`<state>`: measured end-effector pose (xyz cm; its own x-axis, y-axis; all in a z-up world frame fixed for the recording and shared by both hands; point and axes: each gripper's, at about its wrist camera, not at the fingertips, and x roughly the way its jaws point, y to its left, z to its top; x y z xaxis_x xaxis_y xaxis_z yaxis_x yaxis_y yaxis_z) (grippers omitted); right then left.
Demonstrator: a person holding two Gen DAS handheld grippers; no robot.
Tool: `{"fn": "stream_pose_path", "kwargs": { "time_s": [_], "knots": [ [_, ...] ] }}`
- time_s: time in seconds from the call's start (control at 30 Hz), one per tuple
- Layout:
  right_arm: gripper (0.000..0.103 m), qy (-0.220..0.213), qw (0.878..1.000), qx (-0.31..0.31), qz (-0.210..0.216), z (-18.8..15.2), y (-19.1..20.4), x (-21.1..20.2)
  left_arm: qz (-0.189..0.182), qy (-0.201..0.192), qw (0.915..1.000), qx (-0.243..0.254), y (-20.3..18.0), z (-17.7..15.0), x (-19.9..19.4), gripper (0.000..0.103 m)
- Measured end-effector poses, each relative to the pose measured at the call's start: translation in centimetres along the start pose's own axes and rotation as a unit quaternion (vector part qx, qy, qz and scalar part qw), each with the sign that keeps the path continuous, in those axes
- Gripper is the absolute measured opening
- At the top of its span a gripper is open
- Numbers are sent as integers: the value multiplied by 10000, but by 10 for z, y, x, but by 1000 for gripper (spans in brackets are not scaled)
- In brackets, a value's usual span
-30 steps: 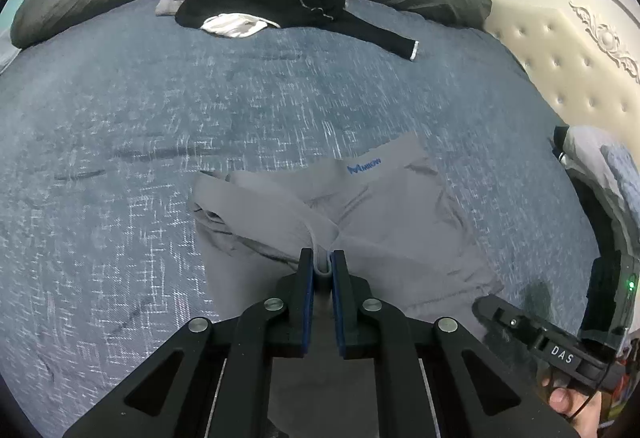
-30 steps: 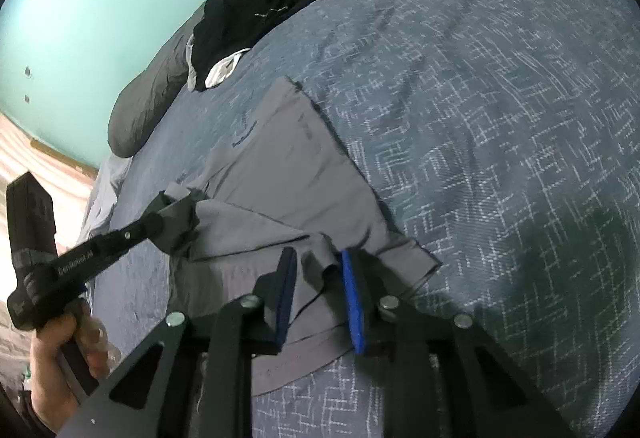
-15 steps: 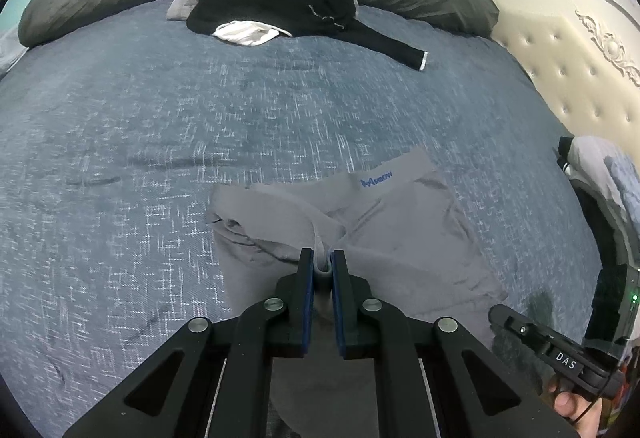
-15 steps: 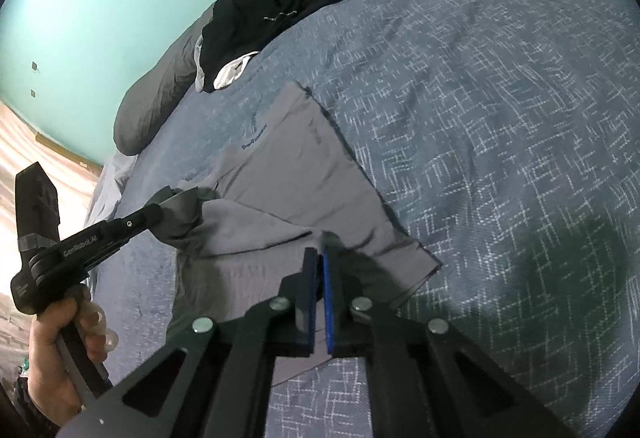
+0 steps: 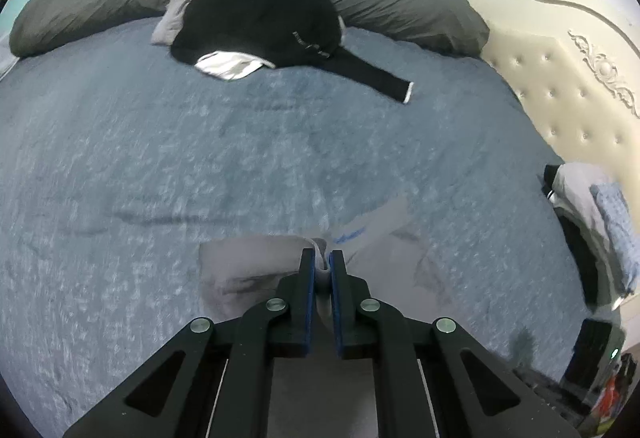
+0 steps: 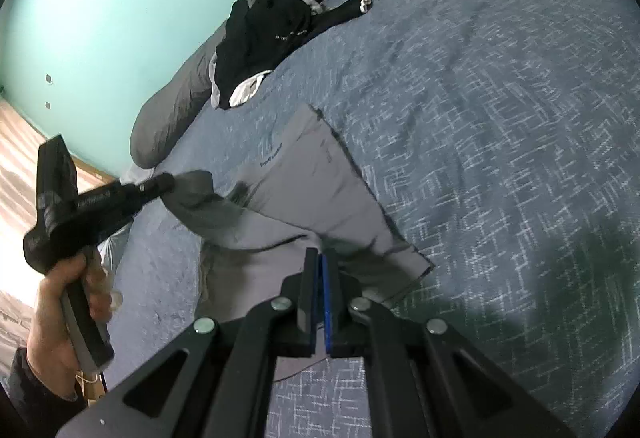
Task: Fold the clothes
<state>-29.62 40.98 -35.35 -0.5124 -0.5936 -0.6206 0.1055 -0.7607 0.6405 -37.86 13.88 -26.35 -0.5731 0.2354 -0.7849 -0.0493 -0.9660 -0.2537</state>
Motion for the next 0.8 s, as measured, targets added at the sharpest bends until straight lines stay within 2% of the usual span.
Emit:
{"fn": "stream_pose_path", "kwargs": {
  "time_s": [0.33,0.7,0.8],
  "knots": [
    [2,-160,9996,235,-26,4,-19,-14,-139,242,9995,142,-40,38,36,7],
    [2,-299,9984,477,-112,6,-38,-27,-154,396,9988,242,-67,51,71,7],
    [2,-255,9981,546,-126,5,-43,-27,-214,600,9978,191,-68,51,90,7]
  ]
}}
